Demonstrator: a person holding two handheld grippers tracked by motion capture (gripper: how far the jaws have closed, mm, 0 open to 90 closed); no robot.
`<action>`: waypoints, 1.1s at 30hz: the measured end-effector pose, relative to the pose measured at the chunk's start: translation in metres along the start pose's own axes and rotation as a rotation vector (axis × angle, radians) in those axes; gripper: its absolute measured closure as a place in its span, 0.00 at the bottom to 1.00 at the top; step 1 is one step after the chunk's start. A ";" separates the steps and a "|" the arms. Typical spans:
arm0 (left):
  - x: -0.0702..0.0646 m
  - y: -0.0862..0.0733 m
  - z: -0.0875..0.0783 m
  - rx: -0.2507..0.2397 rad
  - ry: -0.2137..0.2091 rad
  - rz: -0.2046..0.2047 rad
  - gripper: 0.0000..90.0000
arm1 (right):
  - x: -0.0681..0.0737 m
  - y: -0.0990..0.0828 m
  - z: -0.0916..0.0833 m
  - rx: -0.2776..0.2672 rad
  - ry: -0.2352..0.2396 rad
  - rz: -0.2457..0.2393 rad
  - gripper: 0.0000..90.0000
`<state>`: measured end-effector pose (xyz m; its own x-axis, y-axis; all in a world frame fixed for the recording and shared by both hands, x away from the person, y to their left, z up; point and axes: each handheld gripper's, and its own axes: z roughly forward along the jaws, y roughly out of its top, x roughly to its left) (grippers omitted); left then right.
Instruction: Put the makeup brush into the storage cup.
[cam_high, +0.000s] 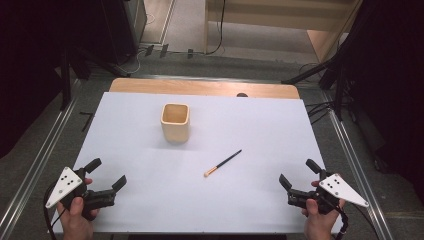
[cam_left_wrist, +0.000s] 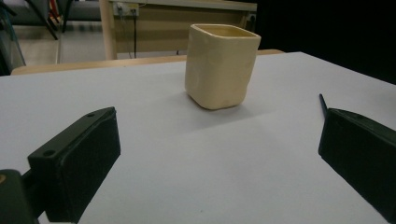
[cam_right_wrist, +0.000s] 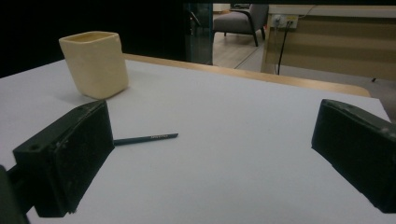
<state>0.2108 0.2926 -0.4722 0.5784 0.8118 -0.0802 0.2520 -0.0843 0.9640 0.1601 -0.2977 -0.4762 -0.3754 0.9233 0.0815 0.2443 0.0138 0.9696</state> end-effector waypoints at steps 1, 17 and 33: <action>-0.001 0.000 0.001 0.000 -0.002 0.001 0.00 | 0.000 0.000 0.000 0.003 0.002 0.002 0.00; -0.002 0.000 0.003 0.004 0.002 0.002 0.00 | 0.001 0.015 0.024 0.085 0.038 -0.001 0.00; -0.002 0.000 0.004 0.009 -0.004 -0.004 0.00 | 0.022 0.046 0.071 0.113 0.124 -0.070 0.01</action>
<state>0.2130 0.2890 -0.4733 0.5803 0.8099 -0.0855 0.2616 -0.0860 0.9613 0.2263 -0.2497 -0.4461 -0.5010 0.8641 0.0490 0.3100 0.1263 0.9423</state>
